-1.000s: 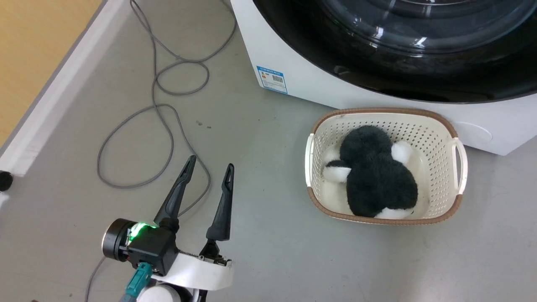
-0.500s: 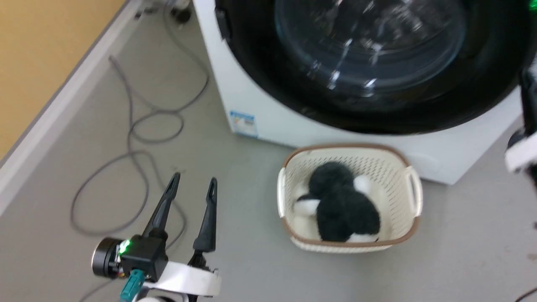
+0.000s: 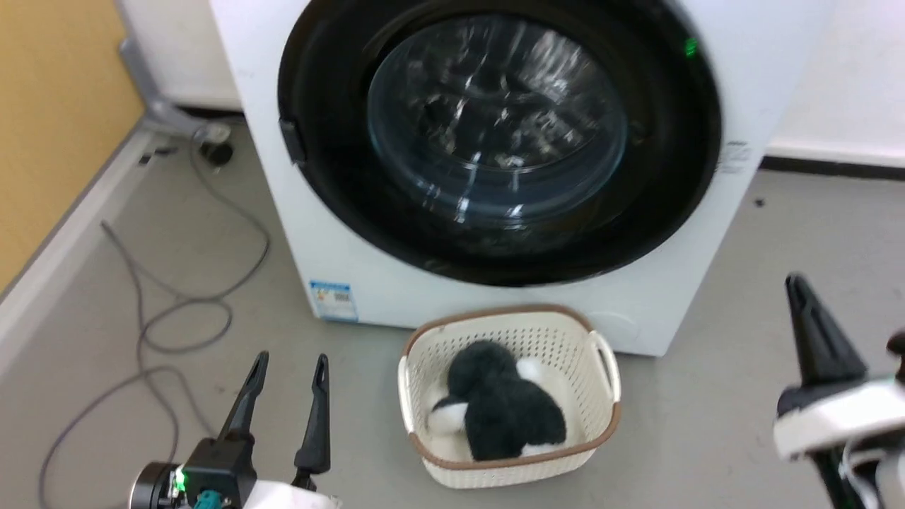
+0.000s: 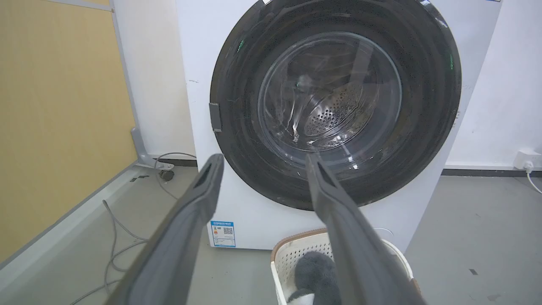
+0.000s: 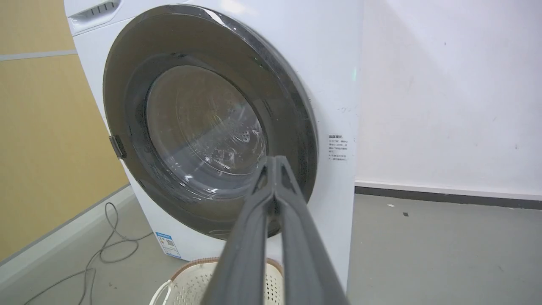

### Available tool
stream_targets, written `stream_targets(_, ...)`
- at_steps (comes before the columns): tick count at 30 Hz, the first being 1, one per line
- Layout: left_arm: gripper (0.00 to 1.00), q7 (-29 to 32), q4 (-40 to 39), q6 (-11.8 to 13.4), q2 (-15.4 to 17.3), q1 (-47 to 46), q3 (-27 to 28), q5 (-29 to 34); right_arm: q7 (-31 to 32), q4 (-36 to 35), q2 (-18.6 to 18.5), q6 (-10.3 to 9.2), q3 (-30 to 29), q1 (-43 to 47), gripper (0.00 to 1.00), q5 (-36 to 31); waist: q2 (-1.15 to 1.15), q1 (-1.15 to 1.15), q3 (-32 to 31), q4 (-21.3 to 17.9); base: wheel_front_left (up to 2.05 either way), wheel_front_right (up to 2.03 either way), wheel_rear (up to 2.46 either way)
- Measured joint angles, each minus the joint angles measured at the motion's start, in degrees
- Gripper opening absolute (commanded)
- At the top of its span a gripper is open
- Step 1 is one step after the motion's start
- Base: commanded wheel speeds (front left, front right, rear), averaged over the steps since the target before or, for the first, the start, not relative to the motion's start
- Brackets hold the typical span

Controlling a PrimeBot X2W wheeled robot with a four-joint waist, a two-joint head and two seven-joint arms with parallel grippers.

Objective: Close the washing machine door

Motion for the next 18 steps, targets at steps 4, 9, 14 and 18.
stream_targets(4, 1.00, 0.0, 0.9, 0.1, 0.0, 1.2, 0.3, 0.0, 2.0, -5.8, 2.8, 0.00, -2.0, 6.5, 1.00, -3.0, 0.00, 0.00, -1.5, -1.7, 0.00, 0.00, 0.00)
stream_targets(9, 1.00, 0.0, 1.1, -0.8, 0.0, 2.5, -0.6, -0.3, 3.9, -10.6, 5.5, 0.00, -3.6, 12.2, 1.00, -6.9, 0.00, 0.00, -2.7, -2.9, 0.00, 0.00, 0.00)
stream_targets(14, 1.00, 0.0, 1.1, -1.1, 0.0, 4.5, -1.0, -0.4, 4.7, -12.7, 8.7, 0.00, -4.7, 16.0, 1.00, -10.7, 0.00, 0.00, -3.4, -3.1, 0.00, 0.00, 0.00)
stream_targets(18, 1.00, 0.0, 1.3, -1.4, 0.0, 4.6, -1.2, -0.4, 4.7, -12.9, 10.0, 0.00, -4.8, 17.8, 1.00, -11.7, 0.00, 0.00, -3.5, -2.9, 0.00, 0.00, 0.00)
